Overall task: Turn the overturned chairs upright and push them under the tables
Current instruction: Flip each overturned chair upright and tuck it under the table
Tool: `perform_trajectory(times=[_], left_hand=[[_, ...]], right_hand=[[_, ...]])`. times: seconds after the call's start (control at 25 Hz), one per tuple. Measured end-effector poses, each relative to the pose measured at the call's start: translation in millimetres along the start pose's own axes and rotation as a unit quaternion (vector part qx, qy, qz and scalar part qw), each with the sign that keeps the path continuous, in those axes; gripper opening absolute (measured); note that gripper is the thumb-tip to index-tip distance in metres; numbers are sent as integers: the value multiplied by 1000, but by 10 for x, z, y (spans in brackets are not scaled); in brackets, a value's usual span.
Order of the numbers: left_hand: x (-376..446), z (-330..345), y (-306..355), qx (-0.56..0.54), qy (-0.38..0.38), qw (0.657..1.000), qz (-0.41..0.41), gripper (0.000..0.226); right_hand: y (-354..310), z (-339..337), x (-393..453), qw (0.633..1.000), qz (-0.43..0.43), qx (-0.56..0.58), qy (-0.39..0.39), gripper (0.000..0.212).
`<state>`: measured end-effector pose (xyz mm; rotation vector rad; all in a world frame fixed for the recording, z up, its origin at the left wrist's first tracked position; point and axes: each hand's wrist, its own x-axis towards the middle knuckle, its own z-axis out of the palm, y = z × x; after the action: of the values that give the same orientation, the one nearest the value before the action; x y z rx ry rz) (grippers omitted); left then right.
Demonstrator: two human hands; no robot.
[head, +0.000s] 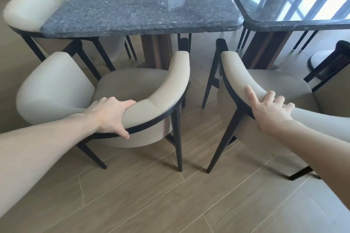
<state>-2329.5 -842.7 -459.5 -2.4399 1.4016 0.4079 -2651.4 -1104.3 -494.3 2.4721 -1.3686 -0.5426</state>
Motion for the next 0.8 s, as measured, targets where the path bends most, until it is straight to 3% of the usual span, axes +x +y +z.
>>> perform_trajectory(times=[0.28, 0.36, 0.44, 0.52, 0.6, 0.68, 0.8], left_hand=[[34, -19, -16, 28, 10, 1000, 4, 104], [30, 26, -35, 41, 20, 999, 12, 107], [17, 113, -54, 43, 35, 998, 15, 114], [5, 208, -130, 0, 47, 998, 30, 118], [-77, 310, -269, -40, 68, 995, 60, 116], [-163, 390, -536, -8, 73, 992, 107, 114], [-210, 416, -854, 19, 48, 992, 112, 119]], right_hand=[[-41, -48, -27, 1000, 14, 7, -3, 105], [-282, -138, -174, 999, -12, 41, 28, 103], [-790, -303, -320, 977, -136, 130, 102, 102], [-1454, -596, -380, 916, -298, 217, 159, 103], [-2052, -902, -380, 872, -400, 217, 179, 110], [-2413, -1107, -367, 866, -451, 146, 163, 118], [-2550, -1110, -293, 877, -450, 83, 149, 130]])
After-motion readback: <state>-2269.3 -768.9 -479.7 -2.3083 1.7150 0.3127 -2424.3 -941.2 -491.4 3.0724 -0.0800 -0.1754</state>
